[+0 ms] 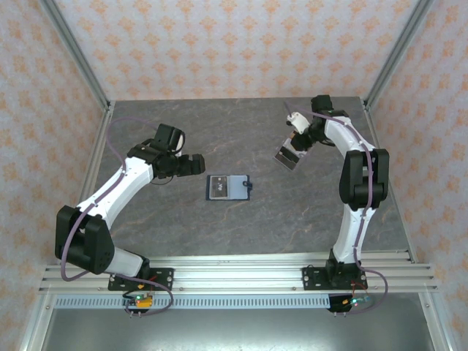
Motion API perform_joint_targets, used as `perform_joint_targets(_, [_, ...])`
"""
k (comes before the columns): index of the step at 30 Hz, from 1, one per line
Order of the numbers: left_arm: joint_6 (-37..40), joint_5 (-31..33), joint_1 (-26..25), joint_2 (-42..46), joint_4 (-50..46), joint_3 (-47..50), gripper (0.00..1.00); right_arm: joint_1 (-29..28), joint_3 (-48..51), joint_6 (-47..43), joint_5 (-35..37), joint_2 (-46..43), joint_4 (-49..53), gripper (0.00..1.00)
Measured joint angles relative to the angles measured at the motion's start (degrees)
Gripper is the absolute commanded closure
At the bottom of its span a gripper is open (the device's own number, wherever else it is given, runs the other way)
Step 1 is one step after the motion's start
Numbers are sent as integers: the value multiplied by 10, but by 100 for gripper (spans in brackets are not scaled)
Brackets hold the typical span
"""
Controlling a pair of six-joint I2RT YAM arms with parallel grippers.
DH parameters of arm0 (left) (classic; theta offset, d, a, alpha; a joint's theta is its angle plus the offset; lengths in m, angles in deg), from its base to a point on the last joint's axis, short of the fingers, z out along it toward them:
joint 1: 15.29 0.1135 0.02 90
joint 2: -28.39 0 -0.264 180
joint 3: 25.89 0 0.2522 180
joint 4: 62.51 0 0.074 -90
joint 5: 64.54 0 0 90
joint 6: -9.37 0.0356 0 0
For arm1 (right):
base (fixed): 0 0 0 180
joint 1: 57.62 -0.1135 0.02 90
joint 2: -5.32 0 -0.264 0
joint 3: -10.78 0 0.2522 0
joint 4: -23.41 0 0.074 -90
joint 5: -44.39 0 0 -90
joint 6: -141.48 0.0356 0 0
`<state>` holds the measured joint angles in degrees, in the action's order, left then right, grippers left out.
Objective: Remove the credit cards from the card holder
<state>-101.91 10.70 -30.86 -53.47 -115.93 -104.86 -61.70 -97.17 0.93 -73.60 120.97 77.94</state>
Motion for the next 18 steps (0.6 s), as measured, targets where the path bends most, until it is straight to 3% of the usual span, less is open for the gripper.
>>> perform_joint_targets(5, [0,-3,0,0,0,0,0,0,4,26,0,-10,-11,70])
perform_joint_targets(10, [-3,-4,0,0,0,0,0,0,36,99,0,-76,-32,71])
perform_joint_targets(13, [-12,-4,0,0,1,1,0,-5,76,180,12,-139,-65,70])
perform_joint_targets(16, [-18,-4,0,0,1,2,0,-16,127,287,45,-202,-90,58])
perform_joint_targets(18, [-23,-4,0,0,3,5,0,-24,141,369,71,-224,-83,57])
